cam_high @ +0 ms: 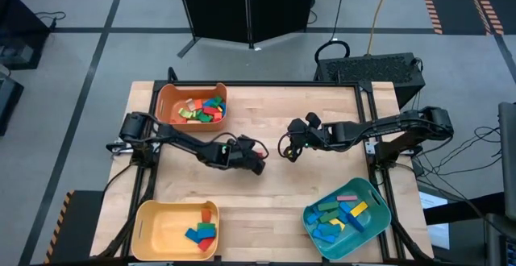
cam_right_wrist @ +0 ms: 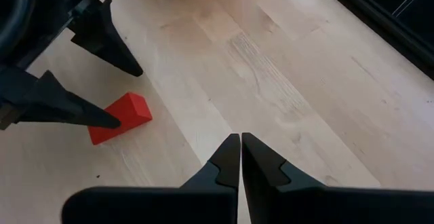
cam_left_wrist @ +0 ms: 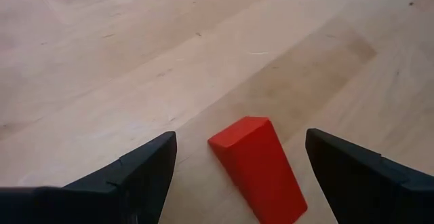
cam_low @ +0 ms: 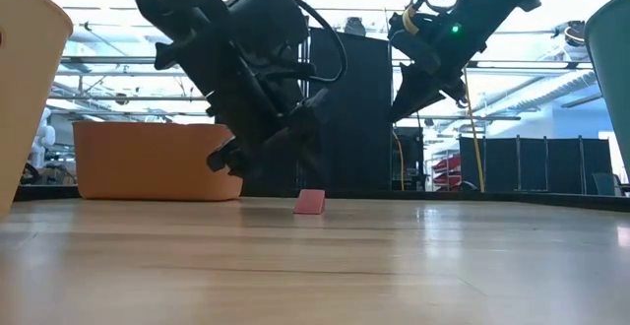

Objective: Sort blocks by size
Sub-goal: Put the red triangular block into the yellow bin

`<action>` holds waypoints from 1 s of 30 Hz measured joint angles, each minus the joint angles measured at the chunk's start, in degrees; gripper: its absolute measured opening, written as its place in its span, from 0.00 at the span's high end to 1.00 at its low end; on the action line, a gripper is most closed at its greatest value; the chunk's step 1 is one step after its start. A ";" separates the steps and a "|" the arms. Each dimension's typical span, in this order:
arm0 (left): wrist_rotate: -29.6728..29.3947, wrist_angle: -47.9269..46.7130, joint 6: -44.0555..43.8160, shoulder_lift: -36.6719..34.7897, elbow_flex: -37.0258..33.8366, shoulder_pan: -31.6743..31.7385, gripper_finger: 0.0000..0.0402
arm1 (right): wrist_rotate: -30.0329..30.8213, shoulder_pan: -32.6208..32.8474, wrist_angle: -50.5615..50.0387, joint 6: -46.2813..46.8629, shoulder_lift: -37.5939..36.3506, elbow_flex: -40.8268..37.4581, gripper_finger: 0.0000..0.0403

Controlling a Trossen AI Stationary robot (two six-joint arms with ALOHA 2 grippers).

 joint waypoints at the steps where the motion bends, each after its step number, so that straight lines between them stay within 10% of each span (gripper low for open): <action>1: -0.51 -0.01 -0.20 0.07 0.00 -0.05 0.19 | 0.00 0.00 0.01 0.01 0.00 0.00 1.00; 17: -1.13 -3.01 -0.18 7.12 6.63 -0.47 0.21 | -0.01 0.00 -1.05 0.51 0.02 0.00 1.00; 30: -2.29 -6.99 -1.65 6.70 6.58 -1.40 0.58 | 0.04 0.00 -1.73 0.69 0.02 0.00 1.00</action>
